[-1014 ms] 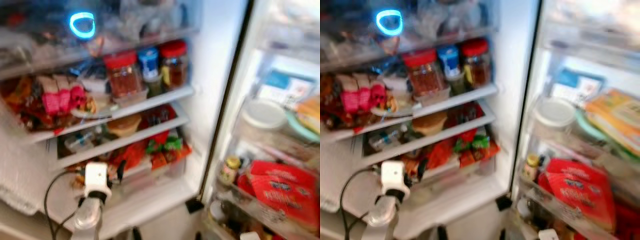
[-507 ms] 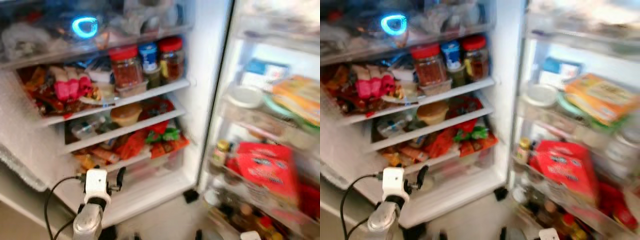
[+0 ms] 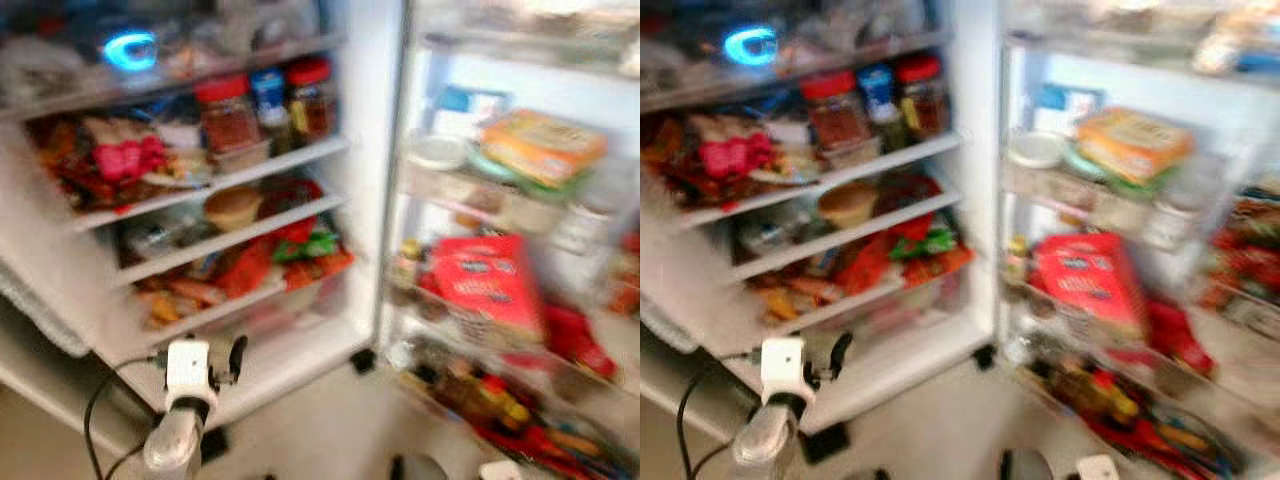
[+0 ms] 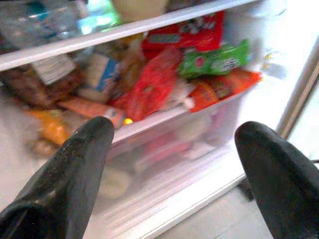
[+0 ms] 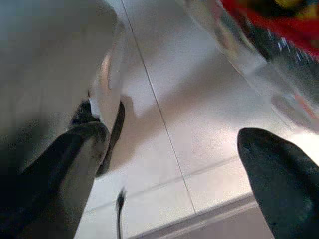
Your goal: Restocking fridge
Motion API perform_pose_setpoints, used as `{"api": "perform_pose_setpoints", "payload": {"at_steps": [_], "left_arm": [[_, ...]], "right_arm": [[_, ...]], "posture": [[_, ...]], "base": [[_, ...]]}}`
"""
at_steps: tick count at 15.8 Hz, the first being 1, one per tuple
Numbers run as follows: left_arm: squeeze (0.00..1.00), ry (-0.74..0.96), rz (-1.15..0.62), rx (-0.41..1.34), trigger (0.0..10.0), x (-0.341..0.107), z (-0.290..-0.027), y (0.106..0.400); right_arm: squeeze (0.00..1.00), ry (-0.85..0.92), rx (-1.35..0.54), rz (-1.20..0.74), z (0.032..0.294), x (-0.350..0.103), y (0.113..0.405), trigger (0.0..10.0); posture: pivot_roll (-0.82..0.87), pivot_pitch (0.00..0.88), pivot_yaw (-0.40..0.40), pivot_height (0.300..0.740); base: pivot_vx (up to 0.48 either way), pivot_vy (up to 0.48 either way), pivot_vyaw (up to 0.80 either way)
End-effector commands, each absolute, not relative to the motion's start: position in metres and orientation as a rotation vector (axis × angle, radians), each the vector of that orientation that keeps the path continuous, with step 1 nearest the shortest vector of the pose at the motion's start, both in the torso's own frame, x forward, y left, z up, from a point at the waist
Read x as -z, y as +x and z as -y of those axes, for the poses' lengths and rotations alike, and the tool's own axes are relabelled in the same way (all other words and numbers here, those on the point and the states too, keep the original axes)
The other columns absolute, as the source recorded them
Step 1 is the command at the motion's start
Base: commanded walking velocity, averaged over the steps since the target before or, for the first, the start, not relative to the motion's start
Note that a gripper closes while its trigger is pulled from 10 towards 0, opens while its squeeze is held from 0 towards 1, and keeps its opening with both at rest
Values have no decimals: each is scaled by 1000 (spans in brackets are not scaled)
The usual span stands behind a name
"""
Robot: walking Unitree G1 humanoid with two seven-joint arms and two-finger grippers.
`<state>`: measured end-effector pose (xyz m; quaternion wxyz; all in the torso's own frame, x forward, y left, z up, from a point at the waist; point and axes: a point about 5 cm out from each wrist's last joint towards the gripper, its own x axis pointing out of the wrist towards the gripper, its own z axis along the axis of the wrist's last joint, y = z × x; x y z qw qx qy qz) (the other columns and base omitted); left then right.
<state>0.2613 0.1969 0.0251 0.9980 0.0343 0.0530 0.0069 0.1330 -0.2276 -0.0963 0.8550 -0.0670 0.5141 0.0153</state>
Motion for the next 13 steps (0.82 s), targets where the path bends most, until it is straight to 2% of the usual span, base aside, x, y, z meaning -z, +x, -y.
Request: {"api": "perform_pose_setpoints", "payload": {"at_steps": [1,6,13], "left_arm": [[0,70,-154,-41,10000,-18,-206,257],[0,7,-482,-102,10000,26,-226,239],[0,15,-782,-173,10000,63,-243,194]], "right_arm": [[0,-120,-53,-1078,219,98,133,10000],[0,-92,-57,-1080,206,101,131,10000],[0,-44,-45,-1076,189,104,130,10000]], "posture": [[-172,0,67,640],[-171,0,117,640],[-205,0,174,640]], "base": [[0,0,0],[0,0,0],[0,343,0]]}}
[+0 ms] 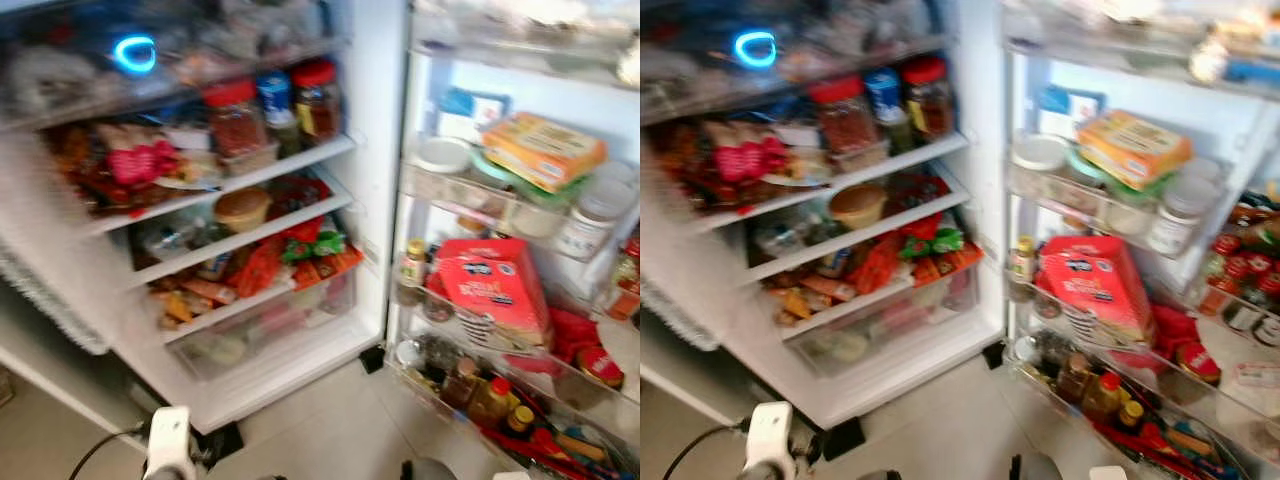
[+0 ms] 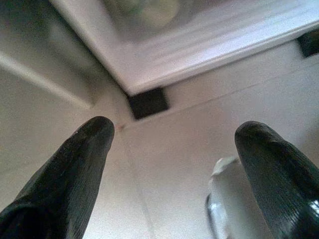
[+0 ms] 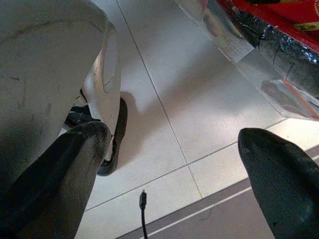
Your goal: Restocking fridge
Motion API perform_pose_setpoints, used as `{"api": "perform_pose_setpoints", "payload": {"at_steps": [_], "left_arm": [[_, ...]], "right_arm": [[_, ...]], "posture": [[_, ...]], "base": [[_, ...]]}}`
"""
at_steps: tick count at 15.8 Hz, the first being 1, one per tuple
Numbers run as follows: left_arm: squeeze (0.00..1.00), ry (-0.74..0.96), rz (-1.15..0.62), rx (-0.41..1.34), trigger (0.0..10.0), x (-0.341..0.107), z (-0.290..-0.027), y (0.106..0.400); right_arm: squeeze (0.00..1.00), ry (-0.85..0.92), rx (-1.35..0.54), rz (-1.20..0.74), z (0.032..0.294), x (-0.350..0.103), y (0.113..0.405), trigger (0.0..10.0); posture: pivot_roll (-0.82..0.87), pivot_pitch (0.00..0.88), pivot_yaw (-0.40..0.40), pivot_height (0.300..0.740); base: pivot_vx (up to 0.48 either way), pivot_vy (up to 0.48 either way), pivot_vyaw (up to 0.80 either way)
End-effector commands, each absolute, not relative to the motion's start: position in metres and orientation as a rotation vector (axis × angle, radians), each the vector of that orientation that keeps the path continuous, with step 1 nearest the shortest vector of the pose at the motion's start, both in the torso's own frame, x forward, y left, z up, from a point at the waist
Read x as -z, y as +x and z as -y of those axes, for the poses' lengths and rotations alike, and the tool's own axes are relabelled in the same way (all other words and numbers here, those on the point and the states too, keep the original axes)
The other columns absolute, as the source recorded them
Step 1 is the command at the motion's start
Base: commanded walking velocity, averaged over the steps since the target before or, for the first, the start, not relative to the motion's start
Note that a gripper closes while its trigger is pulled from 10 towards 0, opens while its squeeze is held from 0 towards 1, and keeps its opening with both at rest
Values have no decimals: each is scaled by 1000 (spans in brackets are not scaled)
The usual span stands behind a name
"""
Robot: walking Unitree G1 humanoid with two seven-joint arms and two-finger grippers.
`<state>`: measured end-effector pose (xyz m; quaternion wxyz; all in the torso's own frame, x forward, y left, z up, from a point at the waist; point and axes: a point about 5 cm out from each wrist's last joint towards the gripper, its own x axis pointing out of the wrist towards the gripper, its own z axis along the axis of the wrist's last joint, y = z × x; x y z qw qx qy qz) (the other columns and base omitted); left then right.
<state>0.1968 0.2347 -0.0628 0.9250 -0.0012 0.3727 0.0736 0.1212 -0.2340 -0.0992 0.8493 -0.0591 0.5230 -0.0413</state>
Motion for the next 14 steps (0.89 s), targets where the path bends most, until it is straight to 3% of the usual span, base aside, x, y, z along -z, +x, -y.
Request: {"api": "perform_pose_setpoints", "payload": {"at_steps": [1,5,14], "left_arm": [[0,7,-813,-199,10000,66,-245,188],[0,1,-886,-227,10000,78,-253,158],[0,-32,-895,-245,10000,80,-247,160]], "right_arm": [[0,-44,-44,-1075,190,104,130,10000],[0,-97,-42,-1106,196,105,127,10000],[0,-95,-39,-1106,205,104,123,10000]], "posture": [[-208,0,173,640],[-213,0,176,640],[-186,0,119,640]], "base": [[0,349,0],[0,346,600],[0,331,0]]}}
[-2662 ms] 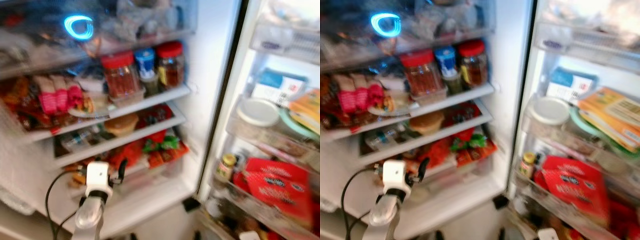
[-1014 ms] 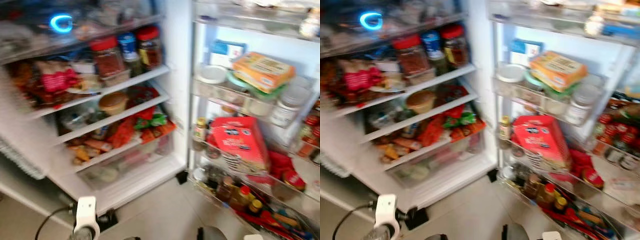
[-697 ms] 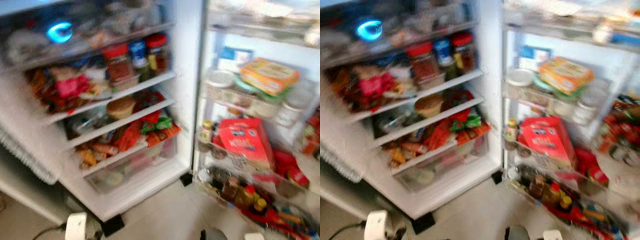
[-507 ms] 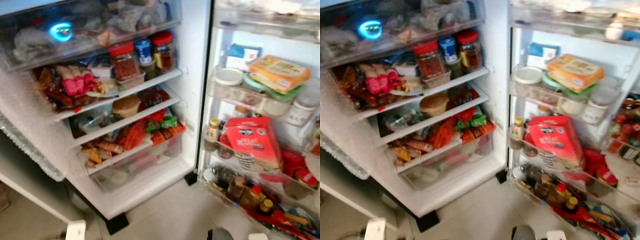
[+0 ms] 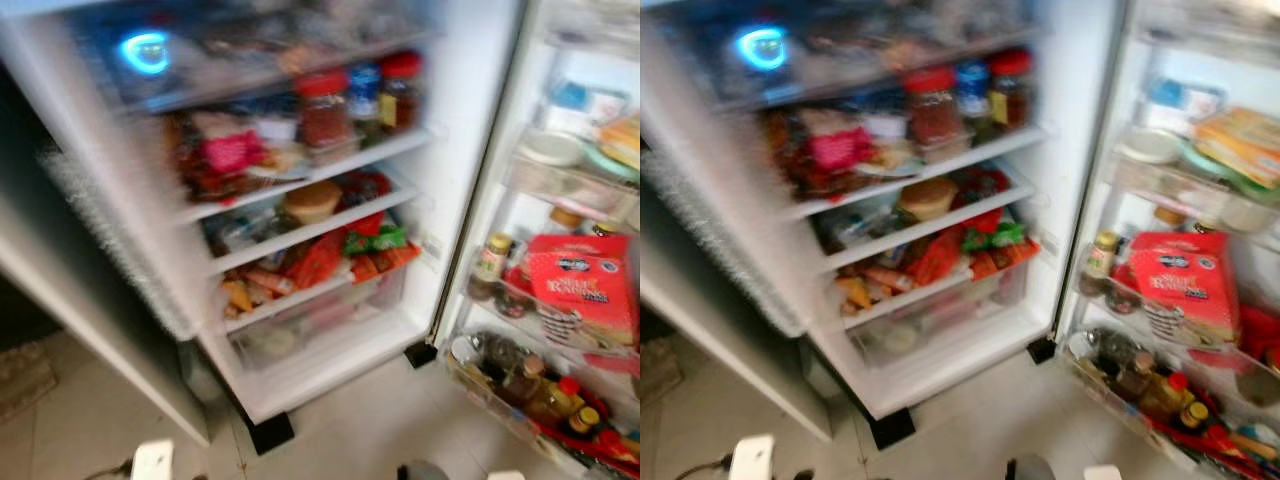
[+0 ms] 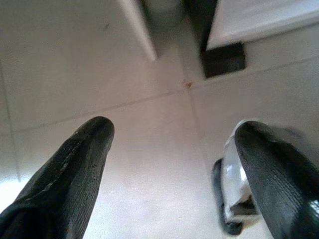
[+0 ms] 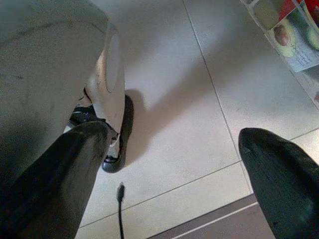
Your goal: Restocking fridge
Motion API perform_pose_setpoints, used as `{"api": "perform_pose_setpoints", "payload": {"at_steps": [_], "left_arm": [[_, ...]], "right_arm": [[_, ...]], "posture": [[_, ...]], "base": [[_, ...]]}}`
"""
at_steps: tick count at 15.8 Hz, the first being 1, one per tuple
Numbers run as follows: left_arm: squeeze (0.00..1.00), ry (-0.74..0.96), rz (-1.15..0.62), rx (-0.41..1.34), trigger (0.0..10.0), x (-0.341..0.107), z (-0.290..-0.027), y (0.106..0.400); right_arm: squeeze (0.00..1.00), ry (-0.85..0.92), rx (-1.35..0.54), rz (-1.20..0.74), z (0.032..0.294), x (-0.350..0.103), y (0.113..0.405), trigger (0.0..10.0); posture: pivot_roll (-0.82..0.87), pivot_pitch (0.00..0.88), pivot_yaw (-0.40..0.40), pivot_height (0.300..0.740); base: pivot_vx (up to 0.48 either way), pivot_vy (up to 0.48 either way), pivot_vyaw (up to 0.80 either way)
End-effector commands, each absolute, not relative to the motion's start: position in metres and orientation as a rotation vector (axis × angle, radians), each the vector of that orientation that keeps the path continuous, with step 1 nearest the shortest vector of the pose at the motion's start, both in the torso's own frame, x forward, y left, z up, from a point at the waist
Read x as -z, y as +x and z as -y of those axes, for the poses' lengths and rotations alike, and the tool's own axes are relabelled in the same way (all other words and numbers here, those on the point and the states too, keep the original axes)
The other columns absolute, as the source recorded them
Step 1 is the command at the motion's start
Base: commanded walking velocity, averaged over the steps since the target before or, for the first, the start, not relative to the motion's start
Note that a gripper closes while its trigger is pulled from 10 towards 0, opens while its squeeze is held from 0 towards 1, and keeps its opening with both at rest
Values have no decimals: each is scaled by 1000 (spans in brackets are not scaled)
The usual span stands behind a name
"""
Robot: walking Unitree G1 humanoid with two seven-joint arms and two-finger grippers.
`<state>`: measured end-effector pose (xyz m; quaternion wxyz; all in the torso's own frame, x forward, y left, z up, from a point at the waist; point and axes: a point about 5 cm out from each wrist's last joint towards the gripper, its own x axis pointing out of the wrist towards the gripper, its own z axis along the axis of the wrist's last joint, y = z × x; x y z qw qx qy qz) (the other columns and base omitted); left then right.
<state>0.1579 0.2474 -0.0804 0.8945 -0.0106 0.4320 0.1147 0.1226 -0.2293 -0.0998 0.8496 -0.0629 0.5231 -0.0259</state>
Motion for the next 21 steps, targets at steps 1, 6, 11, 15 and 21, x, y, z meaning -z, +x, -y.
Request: {"api": "perform_pose_setpoints", "payload": {"at_steps": [1,6,11,15,21], "left_arm": [[0,-38,-893,-245,10000,80,-245,160],[0,-65,-891,-233,10000,82,-233,163],[0,-64,-893,-215,10000,82,-229,166],[0,-56,-898,-213,10000,82,-230,167],[0,-36,-884,-165,10000,79,-225,175]], "right_arm": [[0,-97,-41,-1107,206,104,123,10000],[0,-110,-27,-1107,214,102,124,10000],[0,-114,-12,-1090,218,100,129,10000],[0,-112,-15,-1085,218,99,130,10000],[0,-95,12,-1078,219,99,133,10000]], "posture": [[-190,0,112,640],[-194,0,74,640],[-180,0,57,649],[-181,0,55,699],[-188,0,55,740]], "base": [[0,319,0],[0,320,0],[0,338,0],[0,319,0],[0,106,0]]}}
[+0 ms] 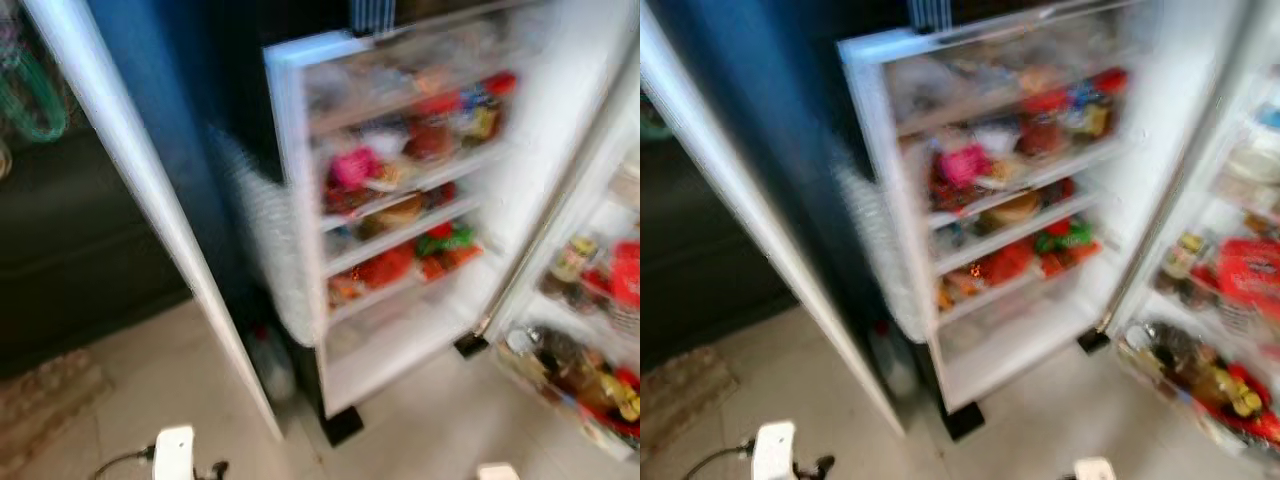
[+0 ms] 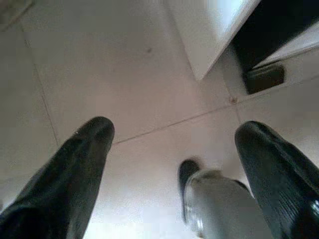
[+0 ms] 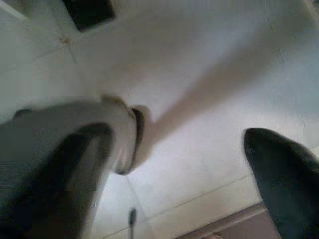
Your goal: Restocking fridge
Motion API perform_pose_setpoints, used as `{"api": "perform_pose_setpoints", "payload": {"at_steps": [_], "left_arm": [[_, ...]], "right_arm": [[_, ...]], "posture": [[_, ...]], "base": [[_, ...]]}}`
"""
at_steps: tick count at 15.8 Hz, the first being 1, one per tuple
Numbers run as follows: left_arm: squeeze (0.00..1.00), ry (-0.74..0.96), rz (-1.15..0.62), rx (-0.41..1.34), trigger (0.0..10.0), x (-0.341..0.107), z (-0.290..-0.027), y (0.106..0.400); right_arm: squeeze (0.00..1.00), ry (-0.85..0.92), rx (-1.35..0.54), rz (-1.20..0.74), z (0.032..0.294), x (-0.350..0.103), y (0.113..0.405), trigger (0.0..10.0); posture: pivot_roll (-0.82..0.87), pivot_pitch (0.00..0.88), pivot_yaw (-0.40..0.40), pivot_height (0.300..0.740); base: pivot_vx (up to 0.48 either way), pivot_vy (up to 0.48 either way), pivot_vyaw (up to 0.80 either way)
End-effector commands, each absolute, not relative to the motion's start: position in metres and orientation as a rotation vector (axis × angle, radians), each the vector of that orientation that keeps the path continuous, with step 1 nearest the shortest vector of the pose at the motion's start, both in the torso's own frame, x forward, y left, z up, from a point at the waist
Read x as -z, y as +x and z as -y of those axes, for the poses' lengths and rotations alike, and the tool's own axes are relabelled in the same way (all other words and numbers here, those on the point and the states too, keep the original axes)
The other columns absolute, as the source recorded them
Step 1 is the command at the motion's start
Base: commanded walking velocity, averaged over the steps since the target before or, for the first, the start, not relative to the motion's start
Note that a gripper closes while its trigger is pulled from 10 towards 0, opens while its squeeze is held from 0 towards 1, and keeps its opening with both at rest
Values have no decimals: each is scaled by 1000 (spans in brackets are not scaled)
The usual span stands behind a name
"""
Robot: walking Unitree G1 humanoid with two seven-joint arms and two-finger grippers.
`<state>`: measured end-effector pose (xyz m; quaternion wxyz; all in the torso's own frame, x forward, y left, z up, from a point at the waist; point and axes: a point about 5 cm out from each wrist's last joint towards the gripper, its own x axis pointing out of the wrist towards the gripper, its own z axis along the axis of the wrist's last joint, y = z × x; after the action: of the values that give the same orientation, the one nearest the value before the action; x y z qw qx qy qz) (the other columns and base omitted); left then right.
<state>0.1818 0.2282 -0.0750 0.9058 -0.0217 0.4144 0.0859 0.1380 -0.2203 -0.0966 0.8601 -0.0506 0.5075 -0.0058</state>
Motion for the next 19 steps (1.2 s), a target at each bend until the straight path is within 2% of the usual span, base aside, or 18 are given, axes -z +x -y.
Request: {"api": "perform_pose_setpoints", "payload": {"at_steps": [1,6,18,19], "left_arm": [[0,-37,-887,-164,10000,79,-225,175],[0,-39,-896,-156,10000,79,-225,176],[0,-42,-898,-131,10000,80,-223,174],[0,-37,-896,-129,10000,80,-223,174]], "right_arm": [[0,-94,14,-1077,219,98,134,10000],[0,-78,31,-1073,219,98,134,10000],[0,-71,58,-1077,220,99,131,10000],[0,-66,59,-1081,220,99,131,10000]], "posture": [[-189,0,57,740],[-192,0,70,740],[-204,0,76,740],[-216,0,81,740]], "base": [[0,0,0],[0,0,0],[0,292,0],[0,0,-788]]}}
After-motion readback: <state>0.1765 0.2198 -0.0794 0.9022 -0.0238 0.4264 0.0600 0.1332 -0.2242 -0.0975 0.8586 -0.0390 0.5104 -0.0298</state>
